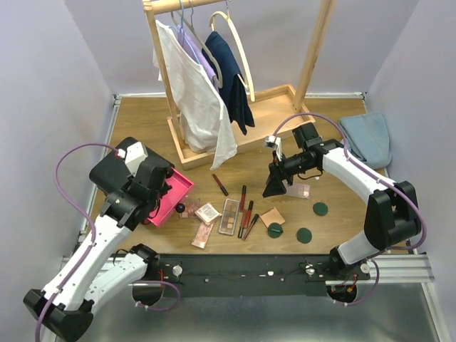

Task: Organize the makeup
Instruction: Place the makeup tool in the drawer, then pick up the makeup tool from the center of the board.

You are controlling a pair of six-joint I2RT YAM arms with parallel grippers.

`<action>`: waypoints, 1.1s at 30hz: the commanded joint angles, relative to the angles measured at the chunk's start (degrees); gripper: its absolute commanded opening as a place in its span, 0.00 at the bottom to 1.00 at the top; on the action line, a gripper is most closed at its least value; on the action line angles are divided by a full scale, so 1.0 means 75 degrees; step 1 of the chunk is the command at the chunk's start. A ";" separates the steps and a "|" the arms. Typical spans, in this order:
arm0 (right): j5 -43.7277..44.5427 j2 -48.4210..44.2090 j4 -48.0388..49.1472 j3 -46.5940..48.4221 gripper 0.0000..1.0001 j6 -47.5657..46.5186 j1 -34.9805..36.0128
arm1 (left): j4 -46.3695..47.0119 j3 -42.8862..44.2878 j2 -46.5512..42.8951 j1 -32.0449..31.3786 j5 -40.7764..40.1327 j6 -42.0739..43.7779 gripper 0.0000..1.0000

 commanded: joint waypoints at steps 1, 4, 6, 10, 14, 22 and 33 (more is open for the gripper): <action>0.0235 -0.0226 0.0095 -0.0209 0.80 0.0059 -0.0130 | 0.1257 -0.0036 0.0375 0.0343 0.1173 0.0766 0.05; 0.0259 -0.0250 0.0095 -0.0209 0.80 0.0071 -0.0165 | 0.1433 -0.0129 0.0516 0.0378 0.1396 0.0684 0.14; 0.0282 -0.0261 0.0095 -0.0221 0.80 0.0071 -0.0212 | 0.1504 -0.0177 0.0516 0.0413 0.1478 0.0568 0.26; 0.0306 -0.0285 0.0084 -0.0221 0.80 0.0082 -0.0271 | 0.1411 -0.0165 0.0446 0.0460 0.1467 0.0497 0.41; 0.0446 -0.0285 0.0060 -0.0162 0.80 0.0071 -0.0318 | 0.0943 0.0103 0.0434 0.0472 0.1256 0.0485 0.54; 0.0844 -0.0355 -0.0162 -0.0022 0.80 -0.0081 -0.0423 | 0.0052 0.1181 0.0317 0.0472 0.1127 0.0801 0.64; 0.2495 -0.0402 -0.0830 0.0189 0.81 -0.0374 -0.0575 | 0.0472 0.1312 0.0013 0.0472 0.2134 0.1176 0.81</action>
